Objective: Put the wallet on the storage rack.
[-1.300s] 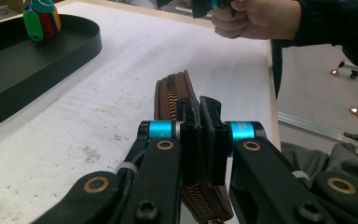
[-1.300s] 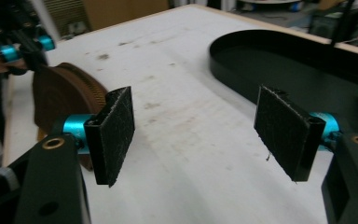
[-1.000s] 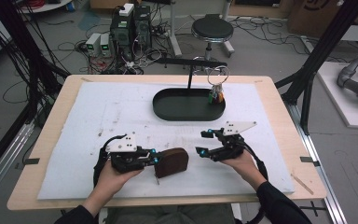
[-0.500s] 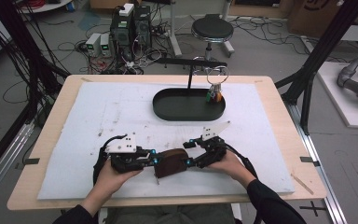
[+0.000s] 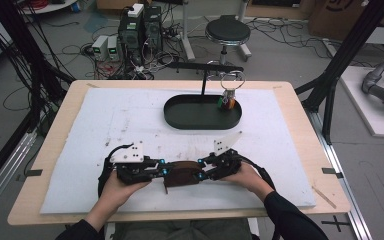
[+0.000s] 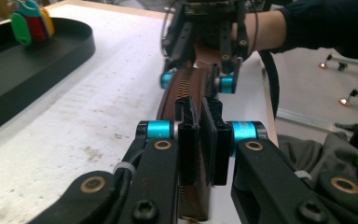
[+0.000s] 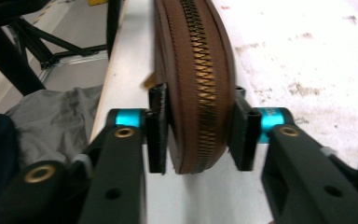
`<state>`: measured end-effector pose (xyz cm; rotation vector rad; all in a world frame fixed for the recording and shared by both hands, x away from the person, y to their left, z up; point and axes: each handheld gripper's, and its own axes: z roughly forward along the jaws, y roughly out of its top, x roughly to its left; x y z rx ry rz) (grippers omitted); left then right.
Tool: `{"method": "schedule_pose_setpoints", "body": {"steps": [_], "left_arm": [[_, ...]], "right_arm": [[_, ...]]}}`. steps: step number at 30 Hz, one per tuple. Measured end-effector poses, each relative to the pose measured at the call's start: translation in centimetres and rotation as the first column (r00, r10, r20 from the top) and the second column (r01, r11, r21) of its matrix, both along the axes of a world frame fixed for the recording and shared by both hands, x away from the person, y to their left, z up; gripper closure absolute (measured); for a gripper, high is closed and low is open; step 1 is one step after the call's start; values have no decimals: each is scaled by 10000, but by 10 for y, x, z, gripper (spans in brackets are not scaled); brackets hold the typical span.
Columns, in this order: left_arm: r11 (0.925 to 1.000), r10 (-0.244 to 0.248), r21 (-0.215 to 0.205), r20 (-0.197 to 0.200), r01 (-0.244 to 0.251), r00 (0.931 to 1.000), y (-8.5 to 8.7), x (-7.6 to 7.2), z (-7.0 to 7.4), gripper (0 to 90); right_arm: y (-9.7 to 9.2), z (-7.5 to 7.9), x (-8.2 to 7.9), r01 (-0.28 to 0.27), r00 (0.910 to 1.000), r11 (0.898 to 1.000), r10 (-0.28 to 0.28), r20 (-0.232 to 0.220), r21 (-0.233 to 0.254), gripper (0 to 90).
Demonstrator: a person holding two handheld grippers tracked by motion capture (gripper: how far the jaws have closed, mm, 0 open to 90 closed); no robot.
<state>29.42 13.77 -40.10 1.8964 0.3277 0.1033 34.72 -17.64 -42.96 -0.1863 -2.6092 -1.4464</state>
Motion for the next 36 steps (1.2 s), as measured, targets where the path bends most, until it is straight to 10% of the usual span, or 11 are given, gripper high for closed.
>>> {"method": "schedule_pose_setpoints", "body": {"steps": [15, 36], "left_arm": [[9993, 64, -363, -188, -71, 9998, 5, 4, 8, 408], [9941, -1081, 14, -433, 1082, 9932, -33, 18, 14, 408]], "right_arm": [[-30, 30, -5, 120, 9990, 9955, -161, 427, 944, 681], [-44, 46, -8, 59, 9995, 9950, -90, 303, 998, 679]]}}
